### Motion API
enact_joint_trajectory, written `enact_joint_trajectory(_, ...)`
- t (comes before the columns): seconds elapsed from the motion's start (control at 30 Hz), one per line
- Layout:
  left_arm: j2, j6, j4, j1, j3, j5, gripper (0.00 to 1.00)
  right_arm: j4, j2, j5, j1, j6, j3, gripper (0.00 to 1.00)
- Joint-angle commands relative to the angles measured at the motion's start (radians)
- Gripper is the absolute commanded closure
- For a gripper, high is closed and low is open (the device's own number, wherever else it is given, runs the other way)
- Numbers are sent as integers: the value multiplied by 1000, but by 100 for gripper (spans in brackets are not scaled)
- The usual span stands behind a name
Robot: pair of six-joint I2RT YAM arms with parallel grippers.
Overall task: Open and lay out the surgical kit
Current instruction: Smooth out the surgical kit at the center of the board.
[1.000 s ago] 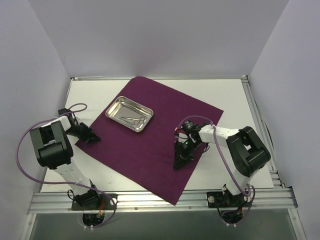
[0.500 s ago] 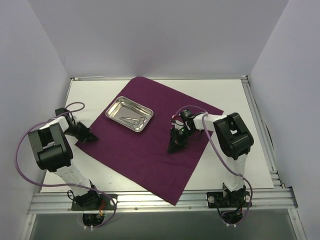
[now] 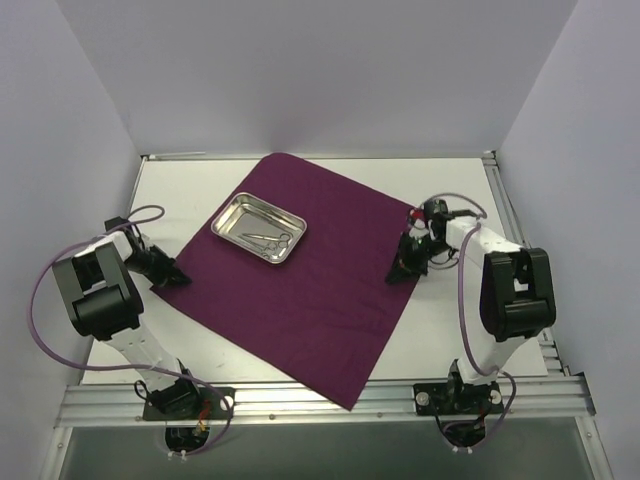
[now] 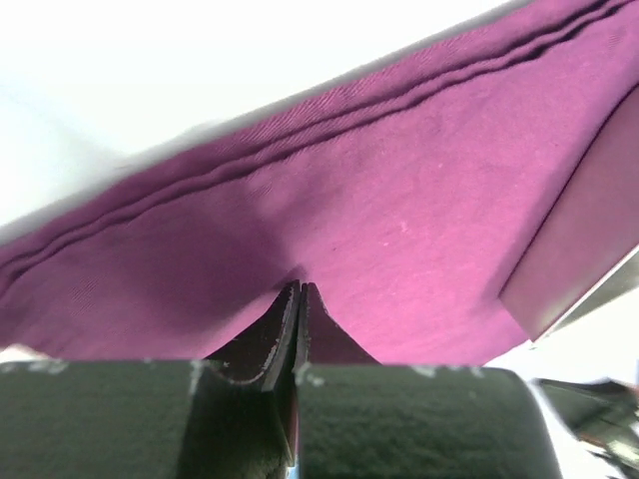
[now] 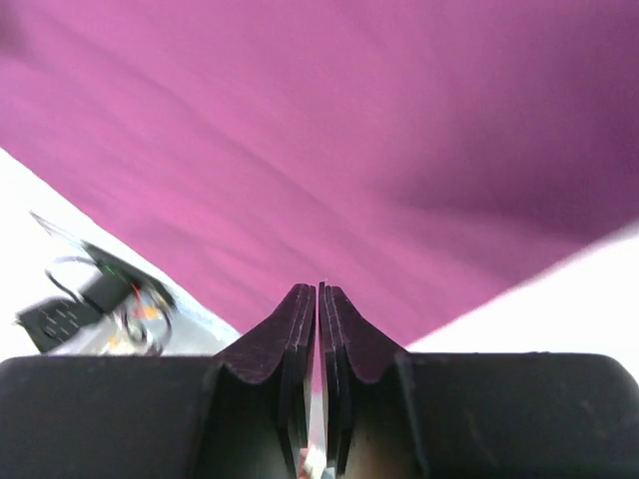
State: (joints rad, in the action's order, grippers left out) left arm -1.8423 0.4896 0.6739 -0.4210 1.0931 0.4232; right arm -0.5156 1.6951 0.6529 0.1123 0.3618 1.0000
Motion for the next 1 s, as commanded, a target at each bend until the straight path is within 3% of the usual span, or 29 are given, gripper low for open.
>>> enact_joint_trajectory(0.0,86,-49,56,1,62,-78,98,29,61,5,9,-14,236,91)
enact_joint_trajectory(0.2,167,33,-17,48,57,-15,82,84,391,80,-23,-9,604,92)
enact_joint_trajectory(0.27,131,62,-43,59,51,0,82,127,468,112,-42,11,634,92)
enact_joint_trajectory(0.43,29,69,-76,62,36,-10,91,229,547,131,-153,57,594,94)
enact_joint_trajectory(0.57,-24,61,-71,44,18,-38,98,201,549,84,-223,37,554,94)
enact_joint_trajectory(0.9,-32,44,-37,-68,-41,-92,98,138,511,-76,-411,16,437,93)
enact_joint_trajectory(0.97,-20,35,-28,-94,-45,-96,98,63,525,-197,-427,-38,483,93)
